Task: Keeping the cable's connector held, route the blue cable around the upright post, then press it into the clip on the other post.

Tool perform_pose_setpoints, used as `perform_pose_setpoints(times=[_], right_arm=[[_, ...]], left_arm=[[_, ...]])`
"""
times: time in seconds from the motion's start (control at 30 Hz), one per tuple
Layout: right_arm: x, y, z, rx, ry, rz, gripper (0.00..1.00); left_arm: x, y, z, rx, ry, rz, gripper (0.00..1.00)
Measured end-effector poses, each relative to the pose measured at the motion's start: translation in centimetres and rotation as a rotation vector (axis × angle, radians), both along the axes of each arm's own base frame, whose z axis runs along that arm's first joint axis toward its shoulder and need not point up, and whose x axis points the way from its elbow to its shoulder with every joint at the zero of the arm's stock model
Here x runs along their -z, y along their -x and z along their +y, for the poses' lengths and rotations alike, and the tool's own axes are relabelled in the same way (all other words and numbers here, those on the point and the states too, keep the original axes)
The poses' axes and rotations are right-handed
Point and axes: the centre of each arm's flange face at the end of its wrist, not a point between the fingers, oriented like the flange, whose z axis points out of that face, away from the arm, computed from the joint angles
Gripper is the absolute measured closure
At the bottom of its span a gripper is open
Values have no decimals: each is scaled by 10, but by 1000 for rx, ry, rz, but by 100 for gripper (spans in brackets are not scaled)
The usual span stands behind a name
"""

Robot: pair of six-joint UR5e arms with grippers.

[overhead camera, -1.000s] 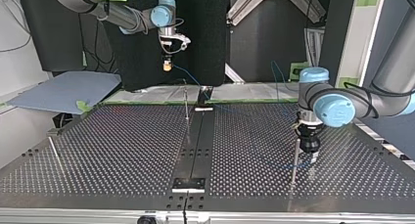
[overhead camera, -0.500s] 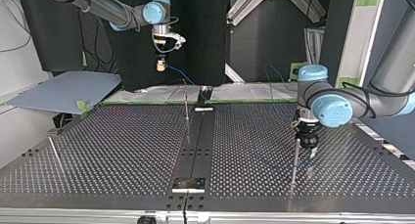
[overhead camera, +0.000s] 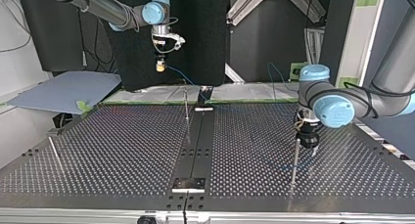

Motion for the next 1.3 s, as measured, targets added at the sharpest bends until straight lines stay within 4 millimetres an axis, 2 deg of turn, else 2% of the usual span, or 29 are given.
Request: perform_pose_setpoints(times=[0.17,0.37,0.57,1.1,1.3], right_arm=[[0,0,0,0,-1,1,100],[1,0,0,0,-1,2,100],[1,0,1,0,-1,3,100],[1,0,0,0,0,2,100],[1,0,0,0,0,2,100]], left_arm=[[-1,1,0,-2,50,-6,0],[-17,6,1,-15,110,-43,0],[-23,7,1,-13,174,-61,0],[-16,20,15,-53,315,-82,0],[-31,27,15,-42,370,-111,0]])
